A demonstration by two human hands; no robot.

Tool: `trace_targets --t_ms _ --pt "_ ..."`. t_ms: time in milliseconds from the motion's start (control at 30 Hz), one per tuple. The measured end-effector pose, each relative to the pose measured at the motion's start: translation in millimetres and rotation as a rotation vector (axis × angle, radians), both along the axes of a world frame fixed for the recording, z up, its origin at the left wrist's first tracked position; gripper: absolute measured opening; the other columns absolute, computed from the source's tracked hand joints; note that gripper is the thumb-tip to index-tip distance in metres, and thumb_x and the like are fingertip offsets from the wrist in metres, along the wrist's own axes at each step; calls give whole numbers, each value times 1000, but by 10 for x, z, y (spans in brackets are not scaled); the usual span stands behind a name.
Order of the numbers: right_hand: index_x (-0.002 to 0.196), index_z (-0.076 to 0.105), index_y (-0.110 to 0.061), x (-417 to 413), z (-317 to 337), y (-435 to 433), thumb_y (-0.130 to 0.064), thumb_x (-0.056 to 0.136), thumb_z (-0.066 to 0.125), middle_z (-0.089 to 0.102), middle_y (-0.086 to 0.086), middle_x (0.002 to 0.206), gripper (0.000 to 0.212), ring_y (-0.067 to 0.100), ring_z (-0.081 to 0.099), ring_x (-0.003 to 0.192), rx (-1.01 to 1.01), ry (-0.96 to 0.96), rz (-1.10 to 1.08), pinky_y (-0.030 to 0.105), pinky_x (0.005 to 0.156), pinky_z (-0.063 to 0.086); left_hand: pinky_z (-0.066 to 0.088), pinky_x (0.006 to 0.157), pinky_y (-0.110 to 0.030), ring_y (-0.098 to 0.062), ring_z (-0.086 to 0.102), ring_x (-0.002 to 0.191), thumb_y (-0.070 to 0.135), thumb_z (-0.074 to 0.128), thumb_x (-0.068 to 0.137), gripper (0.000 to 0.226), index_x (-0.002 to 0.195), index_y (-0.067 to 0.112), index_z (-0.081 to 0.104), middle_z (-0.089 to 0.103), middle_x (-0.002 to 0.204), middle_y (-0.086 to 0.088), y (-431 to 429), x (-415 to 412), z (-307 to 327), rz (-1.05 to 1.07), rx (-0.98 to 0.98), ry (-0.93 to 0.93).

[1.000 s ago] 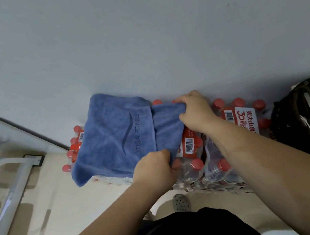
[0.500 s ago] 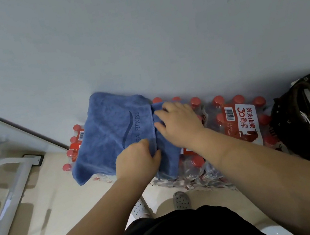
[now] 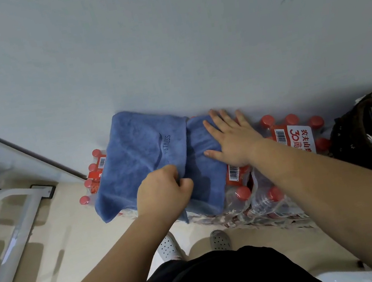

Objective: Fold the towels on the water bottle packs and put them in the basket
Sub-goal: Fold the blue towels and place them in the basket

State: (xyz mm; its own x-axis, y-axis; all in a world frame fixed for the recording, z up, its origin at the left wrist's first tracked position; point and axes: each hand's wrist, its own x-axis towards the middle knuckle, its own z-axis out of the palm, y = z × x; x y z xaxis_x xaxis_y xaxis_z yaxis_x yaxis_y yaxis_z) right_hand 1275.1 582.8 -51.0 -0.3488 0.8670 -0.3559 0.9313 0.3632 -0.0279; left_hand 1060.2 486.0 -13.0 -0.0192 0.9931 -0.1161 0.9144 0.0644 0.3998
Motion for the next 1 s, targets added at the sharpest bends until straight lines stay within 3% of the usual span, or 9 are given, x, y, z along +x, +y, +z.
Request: trace_targets --t_ms 167,300,400,467,600,733,800,867,1000 --pt "158 -5 -30 -246 25 -262 -64 98 22 -13 2 166 75 24 -13 153 62 187 0 54 121 -7 33 46 -30 -24 45 51 30 52 69 23 62 12 40 46 50 -4 -141 -112 -77 -32 -5 -56" --pt "158 -7 -29 -104 -83 -291 -68 97 17 -14 -1 166 76 19 -16 152 16 93 -5 53 122 -7 41 47 -36 -27 48 53 24 57 71 22 65 13 39 46 52 -5 -211 -136 -79 -20 -11 -76" --pt "158 19 -26 -203 32 -262 -68 94 14 20 9 164 77 33 15 150 128 209 -70 51 122 12 40 47 -37 -29 49 54 20 58 74 23 66 14 38 46 51 -5 -224 -145 -38 27 42 -134" --pt "149 41 -24 -396 165 -291 -66 93 18 50 12 141 74 35 43 131 245 396 -138 46 110 34 40 48 -39 -28 48 54 18 58 76 22 67 15 38 46 51 -4 -220 -145 -22 16 70 -166" --pt "136 57 -26 -818 332 -236 -53 99 42 67 0 119 48 19 58 115 -207 874 -500 36 101 44 37 47 -37 -25 45 51 18 57 76 22 69 18 37 44 51 -2 -227 -178 -44 -86 103 -142" --pt "93 65 -3 -1033 290 -31 -45 90 56 53 -4 84 42 17 54 84 -328 1142 -808 53 89 52 43 49 -43 -26 47 53 17 57 74 20 71 20 37 43 53 -2 -226 -209 -53 -110 76 -124" --pt "103 62 5 -1077 326 25 -35 94 58 58 0 91 41 19 56 91 -320 1160 -833 46 83 50 43 50 -43 -27 48 54 16 58 73 19 73 19 39 46 54 -2 -224 -221 -50 -111 73 -125" --pt "118 60 -5 -1077 376 73 -24 98 57 58 -1 111 27 16 55 107 -278 1178 -780 29 84 47 40 48 -38 -26 47 54 15 59 72 19 72 19 40 47 55 -2 -215 -242 -28 -106 77 -138" --pt "141 51 -10 -998 589 49 -15 96 59 51 -10 139 46 7 51 127 -135 1363 -626 26 106 44 34 47 -31 -25 45 52 13 62 69 20 69 18 43 46 53 0 -202 -272 131 -64 135 -209"
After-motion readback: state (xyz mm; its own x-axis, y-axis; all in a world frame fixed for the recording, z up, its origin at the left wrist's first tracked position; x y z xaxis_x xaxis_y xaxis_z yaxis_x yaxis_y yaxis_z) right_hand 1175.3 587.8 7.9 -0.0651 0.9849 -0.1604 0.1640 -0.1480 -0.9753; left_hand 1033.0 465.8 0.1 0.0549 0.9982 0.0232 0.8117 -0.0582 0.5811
